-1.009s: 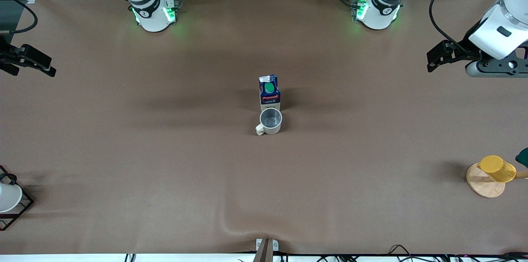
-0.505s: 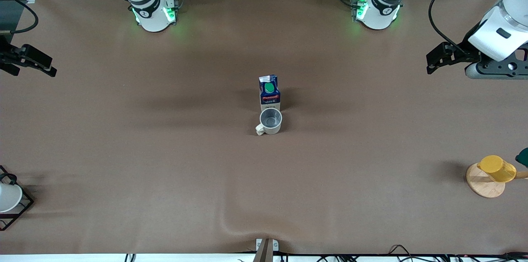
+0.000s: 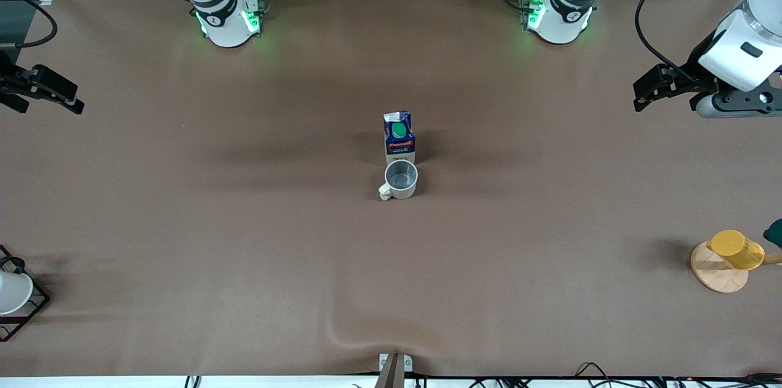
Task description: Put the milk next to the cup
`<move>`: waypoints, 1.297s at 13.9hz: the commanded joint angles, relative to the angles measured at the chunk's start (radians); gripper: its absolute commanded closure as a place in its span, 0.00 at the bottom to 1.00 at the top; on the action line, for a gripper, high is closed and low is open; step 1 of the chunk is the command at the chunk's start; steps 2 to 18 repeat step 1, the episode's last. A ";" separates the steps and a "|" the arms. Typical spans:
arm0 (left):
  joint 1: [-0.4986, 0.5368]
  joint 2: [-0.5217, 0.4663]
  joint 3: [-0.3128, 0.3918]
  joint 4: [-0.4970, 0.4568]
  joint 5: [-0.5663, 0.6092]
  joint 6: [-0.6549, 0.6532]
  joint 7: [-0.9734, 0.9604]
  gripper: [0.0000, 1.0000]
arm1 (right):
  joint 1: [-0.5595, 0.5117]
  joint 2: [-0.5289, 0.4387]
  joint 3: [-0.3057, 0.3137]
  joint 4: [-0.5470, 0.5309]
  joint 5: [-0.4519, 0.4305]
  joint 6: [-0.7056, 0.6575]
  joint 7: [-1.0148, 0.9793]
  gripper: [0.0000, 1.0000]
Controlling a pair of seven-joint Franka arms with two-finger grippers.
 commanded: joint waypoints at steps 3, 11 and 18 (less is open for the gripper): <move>-0.003 0.008 -0.002 0.020 0.029 -0.001 -0.024 0.00 | 0.000 0.000 -0.003 0.014 0.003 -0.013 0.014 0.00; -0.003 0.008 -0.002 0.020 0.029 -0.001 -0.024 0.00 | 0.000 0.000 -0.003 0.014 0.003 -0.013 0.014 0.00; -0.003 0.008 -0.002 0.020 0.029 -0.001 -0.024 0.00 | 0.000 0.000 -0.003 0.014 0.003 -0.013 0.014 0.00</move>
